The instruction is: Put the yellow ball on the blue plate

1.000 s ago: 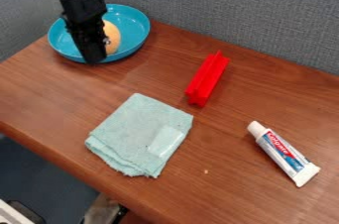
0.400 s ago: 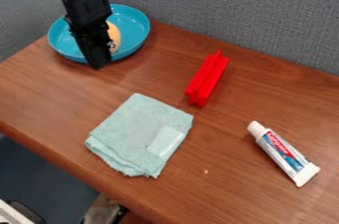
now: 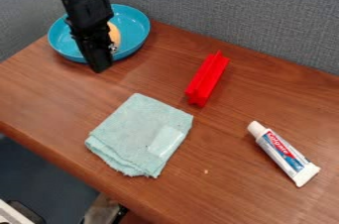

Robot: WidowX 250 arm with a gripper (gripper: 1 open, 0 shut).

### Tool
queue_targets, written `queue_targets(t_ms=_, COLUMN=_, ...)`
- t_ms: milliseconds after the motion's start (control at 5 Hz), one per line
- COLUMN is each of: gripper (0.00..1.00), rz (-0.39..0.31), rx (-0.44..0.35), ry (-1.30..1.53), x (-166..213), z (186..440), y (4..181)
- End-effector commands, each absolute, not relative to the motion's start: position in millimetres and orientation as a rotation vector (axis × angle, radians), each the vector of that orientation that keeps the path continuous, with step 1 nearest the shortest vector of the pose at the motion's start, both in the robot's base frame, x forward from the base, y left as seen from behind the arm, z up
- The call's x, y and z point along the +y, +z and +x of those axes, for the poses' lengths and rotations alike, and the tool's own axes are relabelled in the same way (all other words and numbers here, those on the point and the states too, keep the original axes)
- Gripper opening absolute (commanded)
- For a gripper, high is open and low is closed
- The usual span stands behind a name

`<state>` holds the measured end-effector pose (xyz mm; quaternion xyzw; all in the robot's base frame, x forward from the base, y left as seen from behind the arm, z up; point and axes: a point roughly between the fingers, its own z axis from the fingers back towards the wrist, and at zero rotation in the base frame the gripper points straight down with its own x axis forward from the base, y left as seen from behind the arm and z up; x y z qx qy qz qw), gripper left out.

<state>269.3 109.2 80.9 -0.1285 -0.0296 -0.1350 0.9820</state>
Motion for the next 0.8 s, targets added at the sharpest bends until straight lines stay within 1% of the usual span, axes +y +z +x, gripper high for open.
queue_targets(t_ms=0, gripper=0.0, rz=-0.23, rx=-0.126, ry=-0.289, x=105.6, z=271.2, y=103.3)
queue_targets(t_ms=600, gripper=0.0, rz=-0.252, rx=-0.122, ry=-0.274, x=106.8, z=266.6, y=101.0)
